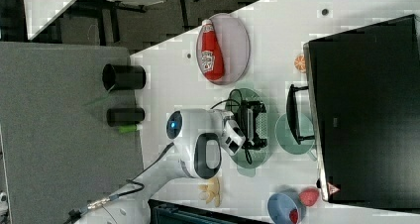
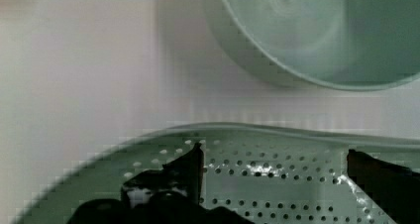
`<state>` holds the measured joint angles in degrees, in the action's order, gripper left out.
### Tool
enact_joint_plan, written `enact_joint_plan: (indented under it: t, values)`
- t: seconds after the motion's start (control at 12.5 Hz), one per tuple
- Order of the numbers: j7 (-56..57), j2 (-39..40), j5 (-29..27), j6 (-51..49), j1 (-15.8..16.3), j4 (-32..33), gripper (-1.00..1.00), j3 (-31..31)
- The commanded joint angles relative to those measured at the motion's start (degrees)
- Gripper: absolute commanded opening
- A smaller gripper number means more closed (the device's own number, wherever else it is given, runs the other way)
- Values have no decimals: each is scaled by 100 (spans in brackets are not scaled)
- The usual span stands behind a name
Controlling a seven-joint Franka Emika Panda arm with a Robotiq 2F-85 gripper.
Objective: Drag strainer left to right.
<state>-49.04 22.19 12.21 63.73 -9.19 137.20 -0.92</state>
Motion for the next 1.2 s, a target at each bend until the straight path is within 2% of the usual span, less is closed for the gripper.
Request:
enact_joint_plan:
  t: [0.08,0.4,0.72,0.8,0.96,1.2]
  values:
    - [883,-635,-66,-214,100,-71,100,296]
    - [2087,-2165,-184,-1705,104,-310,100,664]
    - [3267,-3577,-1172,-3909,102,-952,100,677]
    - [3775,-3855,-1227,-4268,103,-1155,100,676]
    - [4432,-4268,-1213,-4869,98,-1561,100,668]
    - [4421,-4481,-1247,-6180,99,-1954,100,606]
